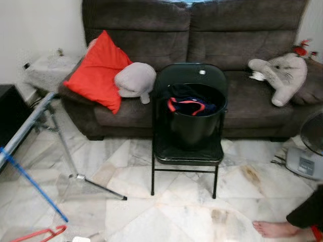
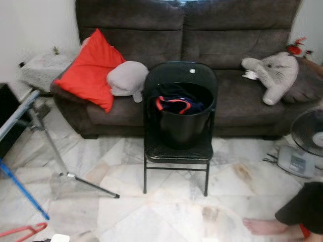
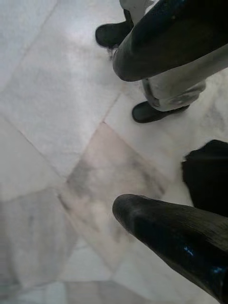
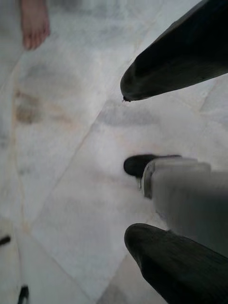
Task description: Hang hanger
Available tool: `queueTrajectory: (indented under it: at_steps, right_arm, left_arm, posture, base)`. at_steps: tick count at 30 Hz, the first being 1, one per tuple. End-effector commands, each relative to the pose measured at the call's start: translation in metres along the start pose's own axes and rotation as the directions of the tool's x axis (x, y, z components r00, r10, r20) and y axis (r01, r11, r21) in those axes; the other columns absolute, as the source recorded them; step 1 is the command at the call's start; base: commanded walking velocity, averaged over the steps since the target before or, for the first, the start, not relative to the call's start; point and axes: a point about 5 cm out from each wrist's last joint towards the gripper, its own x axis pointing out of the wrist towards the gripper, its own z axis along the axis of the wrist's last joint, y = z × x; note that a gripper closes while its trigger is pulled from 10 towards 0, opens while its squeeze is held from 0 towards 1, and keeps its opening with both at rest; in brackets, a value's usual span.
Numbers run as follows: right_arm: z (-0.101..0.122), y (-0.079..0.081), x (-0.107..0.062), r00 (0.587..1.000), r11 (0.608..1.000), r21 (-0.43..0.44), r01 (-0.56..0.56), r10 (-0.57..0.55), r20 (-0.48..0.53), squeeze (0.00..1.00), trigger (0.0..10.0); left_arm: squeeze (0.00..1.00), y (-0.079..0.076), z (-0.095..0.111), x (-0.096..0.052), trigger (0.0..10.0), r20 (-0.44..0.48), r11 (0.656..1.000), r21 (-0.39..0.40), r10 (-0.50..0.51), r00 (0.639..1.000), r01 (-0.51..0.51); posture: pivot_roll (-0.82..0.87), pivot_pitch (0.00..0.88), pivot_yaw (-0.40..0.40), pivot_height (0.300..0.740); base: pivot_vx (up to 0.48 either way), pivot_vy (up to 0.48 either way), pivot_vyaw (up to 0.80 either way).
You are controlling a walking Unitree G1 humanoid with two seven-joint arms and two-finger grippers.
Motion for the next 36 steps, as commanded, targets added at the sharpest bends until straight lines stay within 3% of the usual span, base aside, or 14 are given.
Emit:
queueTrajectory:
  at_steps: [1,9,18,36]
  right_arm:
    - [-0.0055,0.0019,-0.001,1.0,1.0,0.005,-0.003,0.003,-0.019,0.0,10.0]
    - [-0.0049,0.0039,-0.0008,1.0,1.0,0.001,-0.009,0.009,-0.017,0.0,10.0]
    - [-0.0021,0.0046,-0.0006,1.0,1.0,0.012,-0.01,0.01,0.005,0.0,10.0]
    - [-0.0024,0.0053,-0.0007,1.0,1.0,-0.007,-0.013,0.013,0.007,0.0,10.0]
  left_arm:
    - [0.0,0.0017,-0.0045,-0.0014,10.0,-0.021,1.0,-0.002,0.003,1.0,-0.004]
    - [0.0,0.0003,-0.0057,-0.0014,10.0,-0.023,1.0,-0.002,0.004,1.0,-0.004]
    - [0.0,-0.0001,-0.007,-0.0016,10.0,-0.029,1.0,-0.004,0.004,1.0,-0.004]
    - [0.0,0.0032,-0.0122,-0.0037,10.0,-0.047,1.0,-0.005,0.016,0.999,-0.016]
  posture:
    - [0.0,0.066,0.042,0.74]
    - [0.01,0.062,0.041,0.74]
    - [0.01,0.057,0.044,0.74]
    - [0.01,0.006,0.061,0.74]
  base:
    - [0.0,0.0,-0.76]
    - [0.0,0.0,-0.77]
    - [0.0,0.0,0.0]
    - [0.273,0.0,0.0]
